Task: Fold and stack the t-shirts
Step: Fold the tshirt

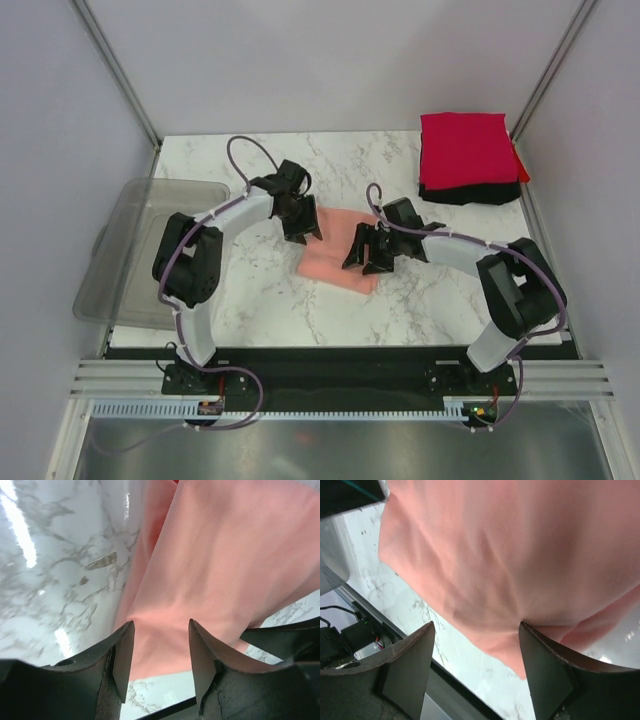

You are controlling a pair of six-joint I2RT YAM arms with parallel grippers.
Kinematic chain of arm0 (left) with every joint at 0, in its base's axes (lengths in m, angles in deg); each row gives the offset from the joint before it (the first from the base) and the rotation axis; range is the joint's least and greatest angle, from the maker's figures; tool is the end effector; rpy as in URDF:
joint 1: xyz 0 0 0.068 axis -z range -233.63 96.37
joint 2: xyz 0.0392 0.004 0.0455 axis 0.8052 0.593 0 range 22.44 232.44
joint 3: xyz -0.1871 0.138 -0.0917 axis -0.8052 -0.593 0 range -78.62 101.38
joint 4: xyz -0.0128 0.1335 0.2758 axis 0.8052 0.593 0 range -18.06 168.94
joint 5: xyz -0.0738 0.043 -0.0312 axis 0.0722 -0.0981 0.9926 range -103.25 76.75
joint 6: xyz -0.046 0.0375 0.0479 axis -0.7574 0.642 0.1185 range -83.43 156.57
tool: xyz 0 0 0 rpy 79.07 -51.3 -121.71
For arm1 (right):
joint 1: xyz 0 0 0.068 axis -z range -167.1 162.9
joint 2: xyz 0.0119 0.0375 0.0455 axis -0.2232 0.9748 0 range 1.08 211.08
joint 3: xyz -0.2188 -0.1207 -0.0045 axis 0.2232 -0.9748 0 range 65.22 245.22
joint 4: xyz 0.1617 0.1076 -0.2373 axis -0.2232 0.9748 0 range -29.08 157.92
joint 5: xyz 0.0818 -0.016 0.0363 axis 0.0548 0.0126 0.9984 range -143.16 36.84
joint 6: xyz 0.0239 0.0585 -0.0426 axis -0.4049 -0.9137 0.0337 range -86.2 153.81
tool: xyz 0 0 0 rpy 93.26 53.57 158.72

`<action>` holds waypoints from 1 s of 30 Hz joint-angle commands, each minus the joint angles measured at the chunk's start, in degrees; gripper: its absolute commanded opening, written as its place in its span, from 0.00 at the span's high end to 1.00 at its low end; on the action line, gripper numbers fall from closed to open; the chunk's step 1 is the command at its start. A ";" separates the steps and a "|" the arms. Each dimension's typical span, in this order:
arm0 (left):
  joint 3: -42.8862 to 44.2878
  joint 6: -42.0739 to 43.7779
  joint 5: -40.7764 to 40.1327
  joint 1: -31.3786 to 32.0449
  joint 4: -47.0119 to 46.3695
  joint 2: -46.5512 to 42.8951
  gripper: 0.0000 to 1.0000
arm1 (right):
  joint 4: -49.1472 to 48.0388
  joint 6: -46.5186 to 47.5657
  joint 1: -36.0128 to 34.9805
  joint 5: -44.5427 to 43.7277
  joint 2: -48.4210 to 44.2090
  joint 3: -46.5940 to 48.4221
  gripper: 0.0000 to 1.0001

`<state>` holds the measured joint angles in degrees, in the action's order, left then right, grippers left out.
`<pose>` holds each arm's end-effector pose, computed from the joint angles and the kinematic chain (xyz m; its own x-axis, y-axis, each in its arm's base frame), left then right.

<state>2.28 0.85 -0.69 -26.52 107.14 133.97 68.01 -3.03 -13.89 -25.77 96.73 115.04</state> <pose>0.3913 -0.2161 0.1144 -0.9653 -0.1461 -0.2166 -0.0488 0.9151 -0.4002 0.3168 0.1932 0.0796 -0.9584 0.1125 -0.2625 -0.0914 0.7500 0.6551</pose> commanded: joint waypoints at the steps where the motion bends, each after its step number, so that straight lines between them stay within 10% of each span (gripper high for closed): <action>1: 8.02 5.05 -7.54 -0.13 7.92 -8.68 0.45 | 13.71 3.00 -0.28 -5.50 -4.68 9.04 0.24; 11: 2.08 2.59 -4.74 6.72 4.89 -15.73 0.45 | 19.19 10.47 4.72 -4.03 11.20 32.77 0.23; 30: -23.67 -1.71 -4.56 7.78 -9.19 -17.54 0.49 | 13.65 16.62 12.99 10.13 22.84 32.17 0.22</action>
<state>-18.77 1.20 -4.21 -19.00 99.67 122.60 80.62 10.28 0.10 -17.92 120.19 146.67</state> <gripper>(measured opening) 0.511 0.755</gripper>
